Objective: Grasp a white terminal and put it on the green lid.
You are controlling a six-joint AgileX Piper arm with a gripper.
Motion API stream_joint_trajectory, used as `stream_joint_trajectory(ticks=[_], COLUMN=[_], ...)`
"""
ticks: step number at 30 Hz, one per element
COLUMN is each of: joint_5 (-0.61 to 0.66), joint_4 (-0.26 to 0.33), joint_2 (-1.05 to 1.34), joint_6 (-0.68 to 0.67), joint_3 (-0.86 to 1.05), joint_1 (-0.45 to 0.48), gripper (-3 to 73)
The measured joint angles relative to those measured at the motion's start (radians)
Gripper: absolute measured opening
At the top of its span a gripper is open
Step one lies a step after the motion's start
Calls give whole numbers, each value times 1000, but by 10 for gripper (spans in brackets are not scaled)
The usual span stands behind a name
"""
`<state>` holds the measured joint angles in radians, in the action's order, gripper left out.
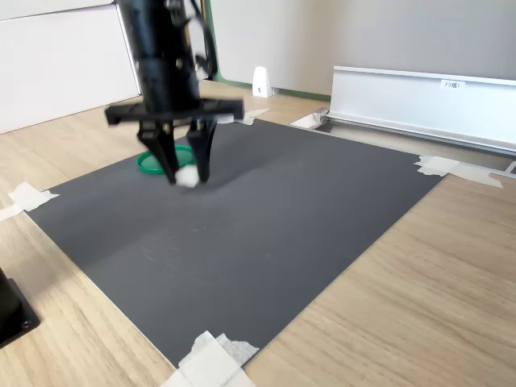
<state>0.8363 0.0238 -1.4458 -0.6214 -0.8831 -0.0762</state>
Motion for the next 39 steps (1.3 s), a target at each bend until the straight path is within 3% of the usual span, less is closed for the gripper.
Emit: stream_joint_trajectory(ticks=[5, 12, 18, 36, 39], joint_5=[89, 102, 77, -20, -26], joint_4=[9, 12, -32, -61, -60], joint_2=[5, -43, -144, -293, -295], joint_6=[0, 11, 51, 80, 80], joint_3=[-139, -186, -186, -186, -186], joint_1=[-106, -251, -349, -383, -383], gripper=[333, 333, 333, 333, 371])
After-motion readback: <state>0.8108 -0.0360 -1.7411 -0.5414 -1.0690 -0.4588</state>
